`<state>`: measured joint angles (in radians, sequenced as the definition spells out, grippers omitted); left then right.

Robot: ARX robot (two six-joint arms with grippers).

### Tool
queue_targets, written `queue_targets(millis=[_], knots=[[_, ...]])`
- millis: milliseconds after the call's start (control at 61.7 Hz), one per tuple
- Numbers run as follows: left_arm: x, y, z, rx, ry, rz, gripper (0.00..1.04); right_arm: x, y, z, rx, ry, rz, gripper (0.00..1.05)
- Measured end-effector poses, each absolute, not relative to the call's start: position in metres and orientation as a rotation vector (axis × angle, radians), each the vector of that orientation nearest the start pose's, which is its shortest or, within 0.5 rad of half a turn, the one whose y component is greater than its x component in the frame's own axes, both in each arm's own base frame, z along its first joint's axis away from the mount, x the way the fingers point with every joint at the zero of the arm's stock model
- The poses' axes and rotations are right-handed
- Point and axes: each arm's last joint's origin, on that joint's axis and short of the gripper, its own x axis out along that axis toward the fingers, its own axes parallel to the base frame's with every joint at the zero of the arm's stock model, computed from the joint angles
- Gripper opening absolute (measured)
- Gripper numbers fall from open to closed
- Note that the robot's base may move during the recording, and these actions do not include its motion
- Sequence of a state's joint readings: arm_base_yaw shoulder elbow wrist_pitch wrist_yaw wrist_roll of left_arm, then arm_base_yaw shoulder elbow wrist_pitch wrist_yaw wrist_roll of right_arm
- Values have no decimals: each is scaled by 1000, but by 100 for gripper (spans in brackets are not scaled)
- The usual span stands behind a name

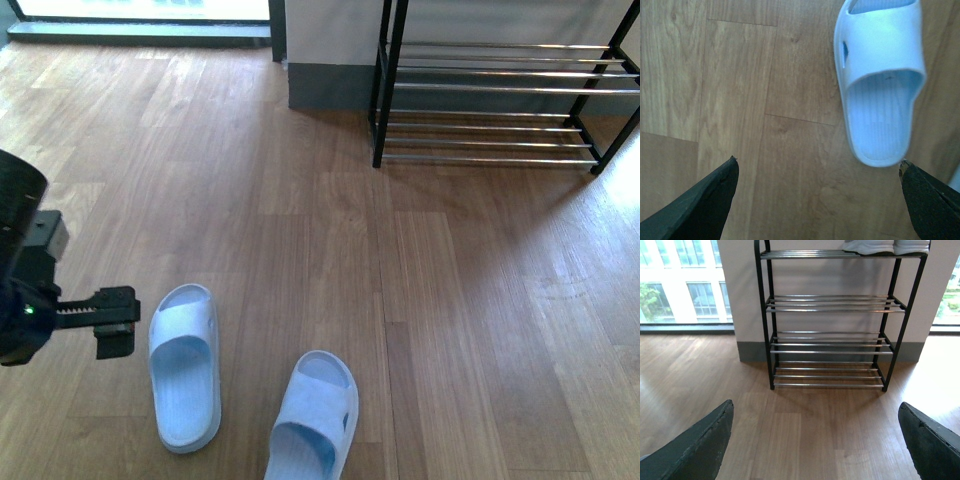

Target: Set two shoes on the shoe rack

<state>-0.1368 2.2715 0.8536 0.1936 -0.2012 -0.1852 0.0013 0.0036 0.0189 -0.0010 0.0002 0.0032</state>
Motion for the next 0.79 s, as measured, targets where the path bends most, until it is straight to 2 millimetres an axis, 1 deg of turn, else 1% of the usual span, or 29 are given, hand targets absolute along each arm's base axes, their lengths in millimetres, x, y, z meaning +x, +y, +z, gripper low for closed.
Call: queue_targets(millis=[97,162,357,503,568,795], knots=[[327,-39,-39,114,1225,174,95,97,0,170,3,-14,1,96],[335,-42,-62,181,1253,169,95,97,0,170,3,-14,1,96],[351,-45,-101,279,1283,148,95,97,0,170,3,-14,1,96],[361,-48,-120,319,1287,114,95,97,0,170,3,-14,1,96],[367,-53,-131,324,1283,71,95,97,0,170,3,-14,1,96],[376,-65,-151,357,1272,17,95,97,0,170,3,-14,1,96]])
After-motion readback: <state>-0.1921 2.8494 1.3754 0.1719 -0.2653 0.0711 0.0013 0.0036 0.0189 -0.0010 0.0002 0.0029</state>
